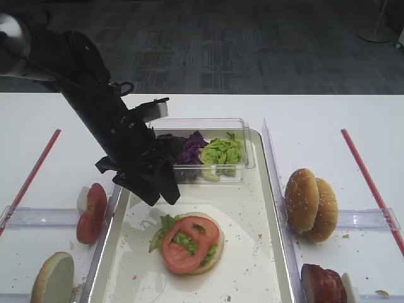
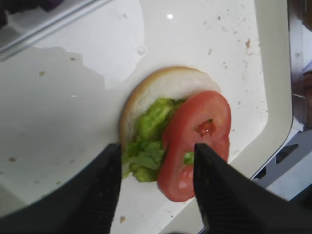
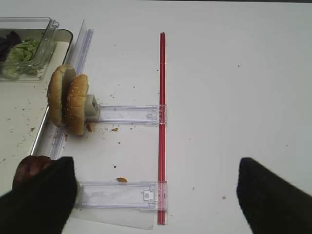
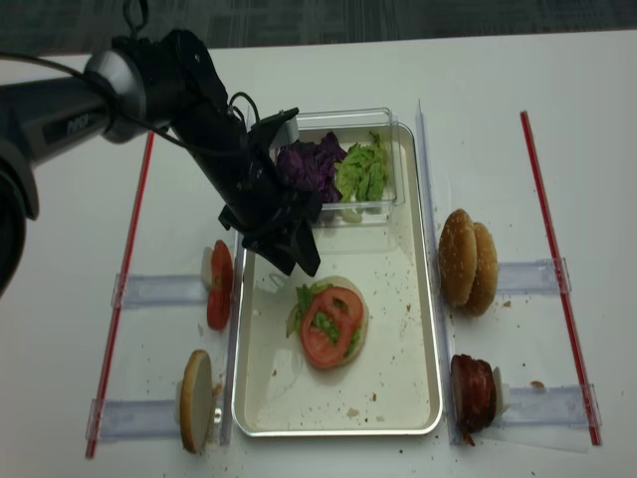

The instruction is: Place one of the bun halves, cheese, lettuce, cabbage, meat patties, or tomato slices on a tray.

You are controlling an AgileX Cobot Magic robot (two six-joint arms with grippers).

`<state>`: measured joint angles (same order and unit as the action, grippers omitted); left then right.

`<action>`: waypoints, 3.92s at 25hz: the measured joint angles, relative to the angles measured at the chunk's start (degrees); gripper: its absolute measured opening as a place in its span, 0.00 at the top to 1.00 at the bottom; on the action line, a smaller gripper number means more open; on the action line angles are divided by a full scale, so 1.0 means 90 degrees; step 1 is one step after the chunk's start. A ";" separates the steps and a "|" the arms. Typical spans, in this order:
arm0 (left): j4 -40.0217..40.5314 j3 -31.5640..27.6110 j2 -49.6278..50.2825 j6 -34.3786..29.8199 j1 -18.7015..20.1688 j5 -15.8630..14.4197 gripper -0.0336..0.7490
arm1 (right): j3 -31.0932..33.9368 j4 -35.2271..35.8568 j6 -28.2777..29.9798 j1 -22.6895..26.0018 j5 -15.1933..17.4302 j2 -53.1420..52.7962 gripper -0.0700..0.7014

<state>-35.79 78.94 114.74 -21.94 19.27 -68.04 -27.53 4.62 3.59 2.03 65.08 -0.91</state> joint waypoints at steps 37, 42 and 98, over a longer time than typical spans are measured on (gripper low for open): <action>0.3773 0.1204 -0.0689 0.1985 0.0000 -0.0203 0.31 | 0.0000 0.0000 -0.0078 0.0000 0.0000 0.0000 0.03; 0.4289 0.1204 -0.0689 0.2223 -0.0010 -0.0203 0.31 | 0.0000 0.0000 -0.0078 0.0000 0.0000 0.0000 0.03; 0.3758 0.0038 -0.2162 0.2044 -0.2174 -0.0247 0.34 | 0.0000 0.0000 -0.0101 0.0000 0.0000 0.0000 0.03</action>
<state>-1.97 79.28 95.28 -3.55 -0.29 -70.26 -27.53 4.62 2.68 2.03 65.08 -0.91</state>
